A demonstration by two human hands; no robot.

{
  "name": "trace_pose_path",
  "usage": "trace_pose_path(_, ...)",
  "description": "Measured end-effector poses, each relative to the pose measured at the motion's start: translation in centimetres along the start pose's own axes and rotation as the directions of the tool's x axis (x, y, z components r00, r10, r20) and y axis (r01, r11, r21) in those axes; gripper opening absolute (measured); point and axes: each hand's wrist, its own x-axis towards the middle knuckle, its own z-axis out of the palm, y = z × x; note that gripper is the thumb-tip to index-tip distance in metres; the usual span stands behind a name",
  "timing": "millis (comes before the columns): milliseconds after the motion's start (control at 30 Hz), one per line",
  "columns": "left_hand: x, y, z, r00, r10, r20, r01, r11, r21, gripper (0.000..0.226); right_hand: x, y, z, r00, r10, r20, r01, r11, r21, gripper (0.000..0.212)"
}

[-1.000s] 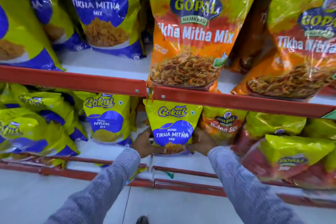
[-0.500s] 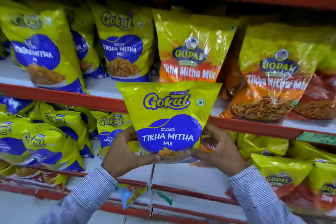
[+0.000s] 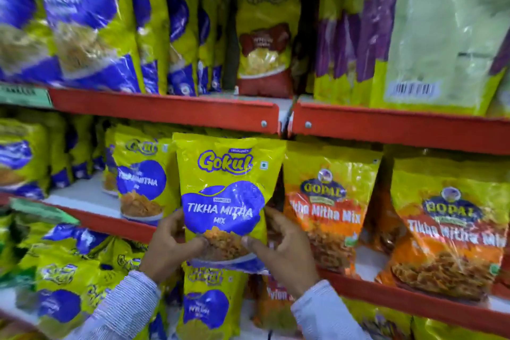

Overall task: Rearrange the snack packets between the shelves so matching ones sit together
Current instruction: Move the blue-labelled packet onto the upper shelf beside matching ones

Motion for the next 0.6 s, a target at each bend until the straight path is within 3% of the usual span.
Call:
trace_pose_path(333, 8.6, -3.5, -0.5, 0.996, -0.085, 0.032, 0.085, 0.996, -0.003, 0.046, 5.6, 1.4, 3.8, 0.995, 0.094, -0.045, -0.097, 0.993, -0.074, 0.061)
trace_pose_path(467, 8.4, -4.3, 0.0, 0.986, -0.156, 0.064, 0.154, 0.988, 0.027, 0.064, 4.8, 2.0, 4.3, 0.989, 0.129, -0.079, -0.140, 0.977, -0.160, 0.052)
trace_pose_path(533, 8.2, -4.0, -0.3, 0.992, -0.123, 0.043, 0.119, 0.990, 0.074, 0.069, 4.2, 1.8, 4.7, 0.987, 0.080, -0.142, -0.112, 0.965, -0.235, 0.053)
trace_pose_path(600, 8.3, -2.7, -0.3, 0.999, 0.045, -0.019, -0.042, 0.988, 0.150, 0.077, 3.8, 0.9, 4.8, 0.975, -0.030, -0.222, -0.050, 0.938, -0.344, 0.062)
